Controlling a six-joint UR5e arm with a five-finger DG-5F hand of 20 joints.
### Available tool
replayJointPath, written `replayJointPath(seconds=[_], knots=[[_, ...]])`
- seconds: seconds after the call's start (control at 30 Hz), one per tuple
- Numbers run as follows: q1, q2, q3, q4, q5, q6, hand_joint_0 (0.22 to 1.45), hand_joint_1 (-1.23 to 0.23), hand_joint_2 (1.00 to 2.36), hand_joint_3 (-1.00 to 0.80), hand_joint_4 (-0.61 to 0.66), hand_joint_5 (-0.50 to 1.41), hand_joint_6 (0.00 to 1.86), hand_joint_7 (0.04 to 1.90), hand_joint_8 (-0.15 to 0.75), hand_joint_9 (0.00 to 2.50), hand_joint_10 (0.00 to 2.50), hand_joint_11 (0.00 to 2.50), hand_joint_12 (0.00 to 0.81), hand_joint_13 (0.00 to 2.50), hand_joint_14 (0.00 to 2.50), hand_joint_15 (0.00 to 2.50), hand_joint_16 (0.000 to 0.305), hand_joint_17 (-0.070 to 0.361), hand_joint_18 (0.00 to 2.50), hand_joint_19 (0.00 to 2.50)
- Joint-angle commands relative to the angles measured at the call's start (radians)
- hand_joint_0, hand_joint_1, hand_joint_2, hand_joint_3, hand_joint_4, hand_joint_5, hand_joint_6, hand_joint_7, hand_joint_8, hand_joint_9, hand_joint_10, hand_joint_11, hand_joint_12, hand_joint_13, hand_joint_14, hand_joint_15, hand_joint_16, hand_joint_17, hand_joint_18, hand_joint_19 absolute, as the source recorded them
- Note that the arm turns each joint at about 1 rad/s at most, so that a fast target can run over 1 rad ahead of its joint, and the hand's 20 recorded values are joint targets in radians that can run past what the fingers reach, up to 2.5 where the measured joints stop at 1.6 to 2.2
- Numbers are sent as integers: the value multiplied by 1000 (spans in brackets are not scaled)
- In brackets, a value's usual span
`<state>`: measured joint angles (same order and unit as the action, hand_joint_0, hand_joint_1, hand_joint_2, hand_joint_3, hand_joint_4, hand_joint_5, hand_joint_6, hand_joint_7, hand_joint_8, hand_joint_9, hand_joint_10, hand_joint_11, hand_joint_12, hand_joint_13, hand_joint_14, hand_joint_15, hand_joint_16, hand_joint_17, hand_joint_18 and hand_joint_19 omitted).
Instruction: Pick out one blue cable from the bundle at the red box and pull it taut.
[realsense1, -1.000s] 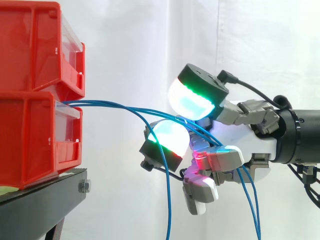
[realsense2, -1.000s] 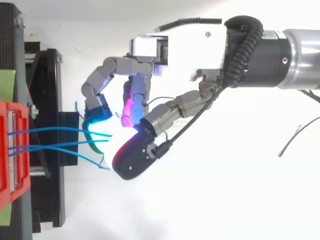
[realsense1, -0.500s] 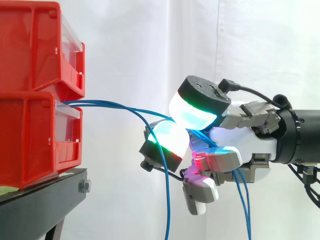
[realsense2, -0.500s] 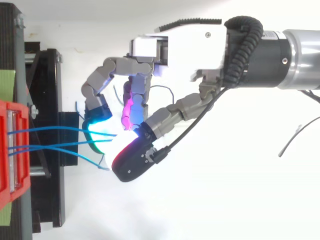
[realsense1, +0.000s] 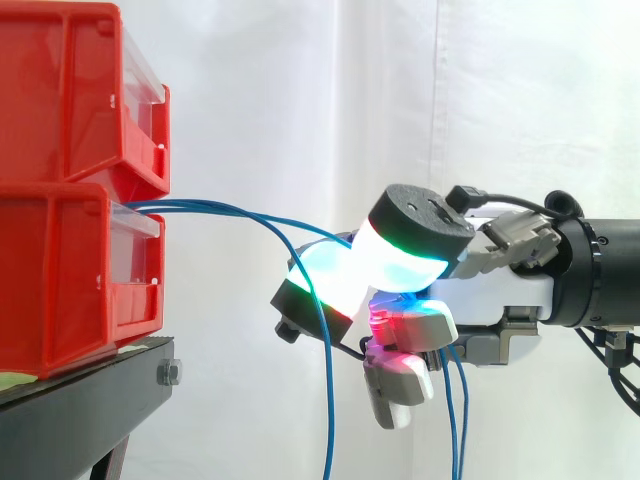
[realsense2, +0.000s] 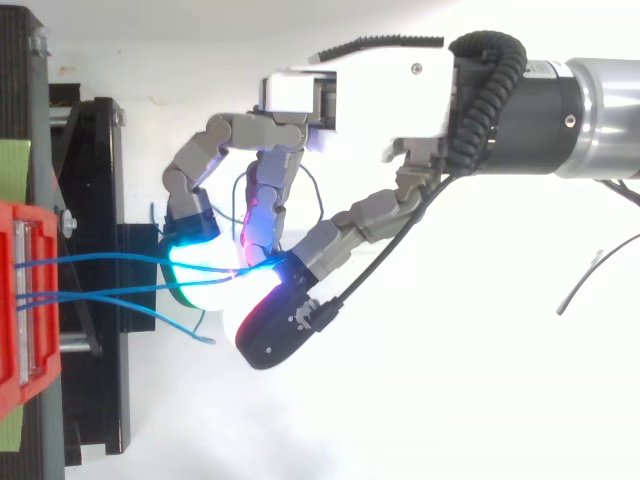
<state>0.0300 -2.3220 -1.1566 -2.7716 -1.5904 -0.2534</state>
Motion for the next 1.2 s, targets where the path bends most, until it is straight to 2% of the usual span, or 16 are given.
replayJointPath(seconds=[0.0, 0.2, 0.3, 0.47, 0.57, 0.83, 1.03, 1.17], knots=[[1, 1, 0, 0, 0, 0, 710, -919, 1000, -500, 35, -171, 939, 965, 305, 1321, 28, 1026, 368, 1160, 28, 780, 52, 116, 918, 682], [1, 0, 0, 0, 1, 0, 586, -830, 1000, -500, 111, -158, 934, 934, 315, 1382, 27, 1028, 384, 1190, 30, 786, 52, 118, 931, 714], [-1, 0, 0, 0, 1, 0, 522, -703, 1000, -500, 134, -153, 925, 901, 333, 1400, 27, 1022, 404, 1215, 28, 779, 57, 127, 965, 717], [1, 0, 0, 1, 1, 0, 504, -550, 1000, -500, 145, -149, 904, 898, 342, 1416, 25, 999, 413, 1229, 27, 772, 59, 132, 983, 727], [1, 1, 0, 1, 1, 0, 575, -473, 1000, -500, 111, -145, 891, 964, 327, 1438, 27, 1015, 392, 1216, 28, 789, 55, 123, 953, 758], [1, 1, 0, 0, 1, 0, 594, -636, 1022, -259, 105, -135, 912, 1020, 340, 1452, 28, 1021, 399, 1230, 27, 791, 55, 124, 967, 746], [1, 0, 0, -2, 1, 0, 615, -752, 1024, -209, 119, -146, 922, 1017, 338, 1408, 27, 1032, 399, 1218, 29, 801, 55, 125, 964, 744], [1, 0, 0, 0, 1, 0, 647, -801, 1023, -222, 76, -151, 926, 1026, 336, 1383, 27, 1024, 391, 1210, 29, 795, 55, 124, 963, 734]])
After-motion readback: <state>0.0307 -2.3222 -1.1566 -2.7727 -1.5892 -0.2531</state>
